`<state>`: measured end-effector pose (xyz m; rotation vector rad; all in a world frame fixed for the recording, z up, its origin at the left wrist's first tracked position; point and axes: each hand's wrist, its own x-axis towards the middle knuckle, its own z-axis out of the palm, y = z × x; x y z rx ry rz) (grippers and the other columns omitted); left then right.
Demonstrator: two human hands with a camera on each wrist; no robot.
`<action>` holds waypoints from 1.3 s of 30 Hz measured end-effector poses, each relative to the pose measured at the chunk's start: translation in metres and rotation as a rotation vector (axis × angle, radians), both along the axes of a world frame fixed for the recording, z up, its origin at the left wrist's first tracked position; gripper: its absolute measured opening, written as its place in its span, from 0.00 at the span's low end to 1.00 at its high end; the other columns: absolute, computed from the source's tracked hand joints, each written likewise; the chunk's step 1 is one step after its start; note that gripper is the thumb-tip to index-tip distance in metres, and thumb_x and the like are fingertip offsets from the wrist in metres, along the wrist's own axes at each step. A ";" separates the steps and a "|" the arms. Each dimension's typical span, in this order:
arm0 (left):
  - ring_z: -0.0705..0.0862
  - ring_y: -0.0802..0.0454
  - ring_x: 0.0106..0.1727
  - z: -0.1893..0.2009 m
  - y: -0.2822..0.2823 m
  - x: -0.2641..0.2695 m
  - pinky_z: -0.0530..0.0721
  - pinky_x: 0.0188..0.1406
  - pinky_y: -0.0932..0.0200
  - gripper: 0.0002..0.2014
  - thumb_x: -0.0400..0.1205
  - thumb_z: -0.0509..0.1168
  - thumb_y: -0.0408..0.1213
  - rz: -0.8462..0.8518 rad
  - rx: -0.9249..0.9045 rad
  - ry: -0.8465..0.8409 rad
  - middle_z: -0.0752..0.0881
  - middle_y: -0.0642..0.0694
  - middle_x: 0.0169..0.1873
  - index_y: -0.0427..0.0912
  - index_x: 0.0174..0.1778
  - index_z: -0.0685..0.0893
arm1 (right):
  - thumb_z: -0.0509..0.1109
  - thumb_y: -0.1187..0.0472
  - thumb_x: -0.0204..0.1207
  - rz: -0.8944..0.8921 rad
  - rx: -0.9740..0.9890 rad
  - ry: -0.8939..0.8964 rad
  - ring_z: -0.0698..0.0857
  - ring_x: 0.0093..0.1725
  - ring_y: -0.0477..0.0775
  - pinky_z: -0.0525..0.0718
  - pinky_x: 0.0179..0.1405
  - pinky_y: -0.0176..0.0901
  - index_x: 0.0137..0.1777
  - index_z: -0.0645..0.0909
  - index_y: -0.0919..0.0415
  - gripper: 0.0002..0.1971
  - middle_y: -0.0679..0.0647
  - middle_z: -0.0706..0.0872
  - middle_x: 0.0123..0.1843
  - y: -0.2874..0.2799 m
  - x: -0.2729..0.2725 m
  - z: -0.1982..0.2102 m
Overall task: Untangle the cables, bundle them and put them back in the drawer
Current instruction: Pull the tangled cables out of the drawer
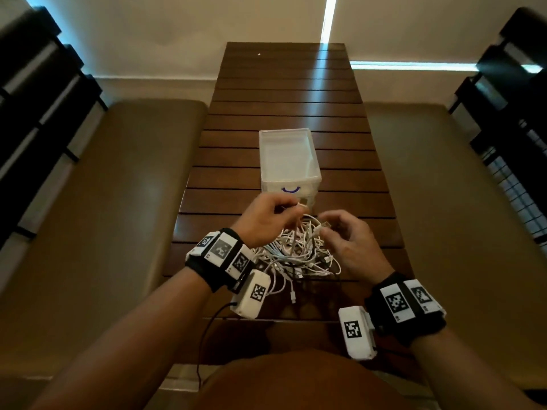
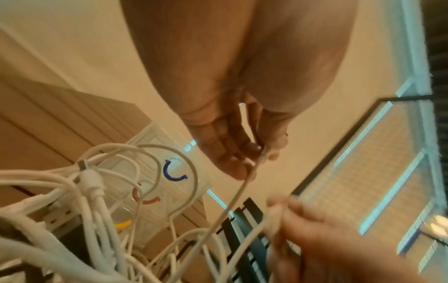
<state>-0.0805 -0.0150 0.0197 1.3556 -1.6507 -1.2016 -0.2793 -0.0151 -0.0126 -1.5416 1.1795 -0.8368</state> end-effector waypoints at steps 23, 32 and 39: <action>0.86 0.50 0.30 0.094 0.001 0.038 0.88 0.37 0.50 0.09 0.87 0.54 0.37 0.335 -0.260 0.863 0.84 0.47 0.30 0.40 0.49 0.79 | 0.71 0.57 0.80 0.439 0.220 0.457 0.78 0.26 0.34 0.74 0.28 0.27 0.39 0.85 0.59 0.09 0.45 0.82 0.32 -0.029 0.030 -0.040; 0.82 0.43 0.32 0.006 -0.010 0.039 0.83 0.36 0.53 0.03 0.79 0.71 0.34 0.327 0.166 0.307 0.87 0.46 0.33 0.44 0.46 0.89 | 0.70 0.63 0.79 0.330 -0.111 0.293 0.84 0.44 0.31 0.78 0.48 0.28 0.42 0.89 0.48 0.10 0.38 0.87 0.39 -0.043 0.029 0.017; 0.86 0.54 0.46 -0.021 -0.001 0.006 0.83 0.49 0.61 0.06 0.81 0.69 0.34 0.066 0.139 0.251 0.89 0.40 0.44 0.40 0.51 0.90 | 0.68 0.65 0.80 0.257 -0.233 0.113 0.86 0.48 0.44 0.84 0.51 0.44 0.48 0.88 0.49 0.10 0.42 0.89 0.44 -0.041 0.025 0.035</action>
